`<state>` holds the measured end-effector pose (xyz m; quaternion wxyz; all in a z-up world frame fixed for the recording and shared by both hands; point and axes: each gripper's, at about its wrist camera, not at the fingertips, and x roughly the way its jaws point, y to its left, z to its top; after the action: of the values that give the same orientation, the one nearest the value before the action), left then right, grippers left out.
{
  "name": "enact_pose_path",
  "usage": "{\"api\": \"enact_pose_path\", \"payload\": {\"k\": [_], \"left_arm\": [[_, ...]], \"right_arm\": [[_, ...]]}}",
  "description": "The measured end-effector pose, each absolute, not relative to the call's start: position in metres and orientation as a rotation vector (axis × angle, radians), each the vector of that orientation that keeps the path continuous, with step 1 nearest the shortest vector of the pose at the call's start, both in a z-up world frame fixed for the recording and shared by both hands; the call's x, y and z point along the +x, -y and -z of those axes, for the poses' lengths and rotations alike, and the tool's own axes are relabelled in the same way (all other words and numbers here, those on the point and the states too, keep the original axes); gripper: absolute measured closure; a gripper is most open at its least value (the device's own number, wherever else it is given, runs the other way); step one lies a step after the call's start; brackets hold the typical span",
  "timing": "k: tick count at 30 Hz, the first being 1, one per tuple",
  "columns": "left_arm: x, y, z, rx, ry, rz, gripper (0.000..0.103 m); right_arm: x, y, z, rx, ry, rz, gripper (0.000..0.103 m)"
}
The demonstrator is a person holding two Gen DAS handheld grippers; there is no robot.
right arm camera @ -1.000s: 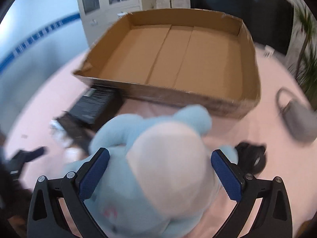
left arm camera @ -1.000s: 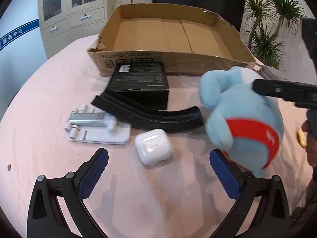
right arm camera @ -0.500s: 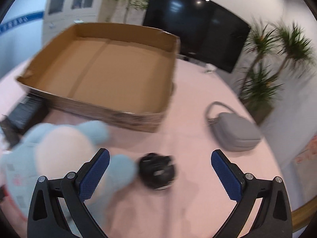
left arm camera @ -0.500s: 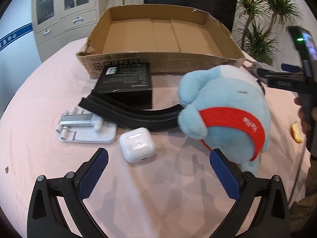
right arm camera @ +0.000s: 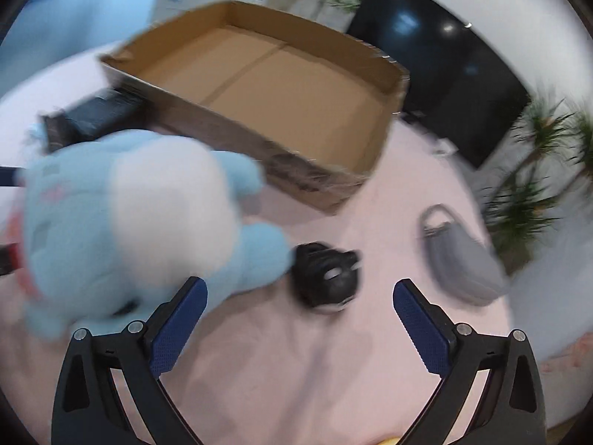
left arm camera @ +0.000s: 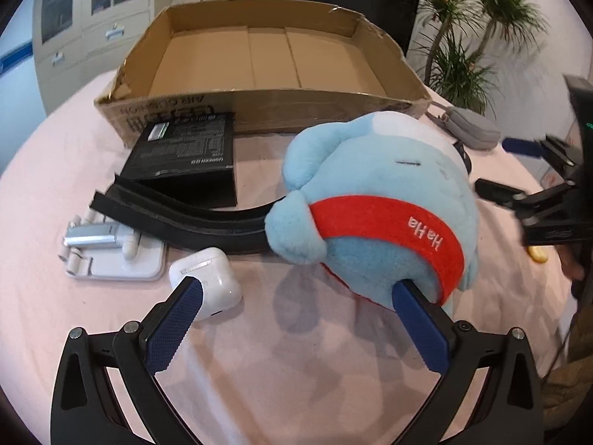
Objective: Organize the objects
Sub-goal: 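Grasp the blue plush toy with the right gripper and lift it, then carry the blue plush toy with the right gripper toward the cardboard box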
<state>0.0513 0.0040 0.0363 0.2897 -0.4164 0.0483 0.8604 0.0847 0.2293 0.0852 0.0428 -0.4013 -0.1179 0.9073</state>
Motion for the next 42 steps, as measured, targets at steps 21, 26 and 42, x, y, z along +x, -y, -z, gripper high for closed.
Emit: {"api": "enact_pose_path", "payload": {"k": [21, 26, 42], "left_arm": [[0.033, 0.025, -0.026, -1.215, -0.06, -2.339, 0.001], [0.023, 0.041, -0.023, -1.25, 0.004, -2.376, 0.001], [0.027, 0.035, -0.051, -1.126, -0.033, -2.199, 0.001]], "right_arm": [[0.022, -0.244, -0.08, -1.448, 0.513, -2.767, 0.004], [0.065, -0.24, -0.078, -1.516, 0.355, -2.843, 0.004], [0.099, -0.269, -0.056, -1.614, -0.891, -3.017, 0.004]]}}
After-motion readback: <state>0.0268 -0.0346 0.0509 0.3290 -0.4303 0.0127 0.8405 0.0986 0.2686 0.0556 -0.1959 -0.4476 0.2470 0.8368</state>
